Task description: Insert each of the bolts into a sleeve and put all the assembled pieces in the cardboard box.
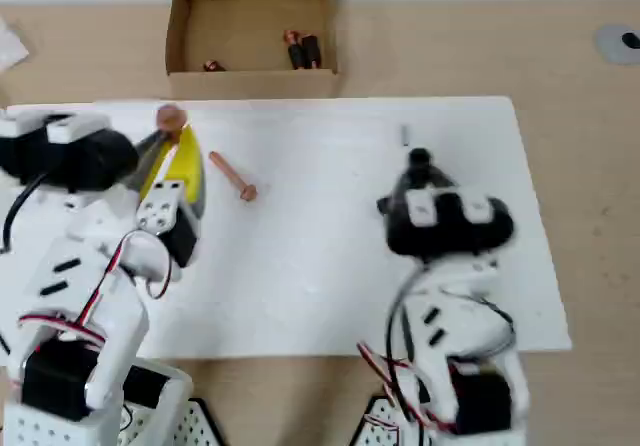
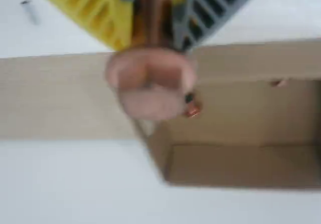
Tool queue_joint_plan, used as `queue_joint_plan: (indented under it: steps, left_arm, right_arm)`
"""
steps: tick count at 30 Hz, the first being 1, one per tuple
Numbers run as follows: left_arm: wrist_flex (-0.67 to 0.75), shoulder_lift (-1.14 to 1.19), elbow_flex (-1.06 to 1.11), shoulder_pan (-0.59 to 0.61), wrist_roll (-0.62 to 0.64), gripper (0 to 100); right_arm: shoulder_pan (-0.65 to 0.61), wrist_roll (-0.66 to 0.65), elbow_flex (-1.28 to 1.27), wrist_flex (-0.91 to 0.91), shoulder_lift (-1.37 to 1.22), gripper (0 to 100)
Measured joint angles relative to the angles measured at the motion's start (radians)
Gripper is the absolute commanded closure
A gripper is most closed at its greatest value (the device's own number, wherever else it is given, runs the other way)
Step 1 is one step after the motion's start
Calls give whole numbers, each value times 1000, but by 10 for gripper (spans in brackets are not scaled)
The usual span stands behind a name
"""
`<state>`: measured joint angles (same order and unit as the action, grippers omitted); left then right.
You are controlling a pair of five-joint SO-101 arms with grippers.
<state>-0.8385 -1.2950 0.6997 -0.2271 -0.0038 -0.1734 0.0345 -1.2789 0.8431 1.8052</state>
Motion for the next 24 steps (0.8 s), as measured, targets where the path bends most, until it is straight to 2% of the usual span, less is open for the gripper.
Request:
queue_joint_plan:
  steps: [5,13,17,24]
  left_arm:
    - [35,175,-140,-106,0,997]
    - [35,416,-413,-192,0,997]
    - [35,457,-466,-227,0,997]
    - [35,460,-470,-304,0,997]
  right_arm:
    - [-112,114,-21,-40,3,989]
    - [-241,127,-81,-193,3,989]
    - [-287,127,-86,-218,3,989]
    - [-290,127,-92,-219,3,989]
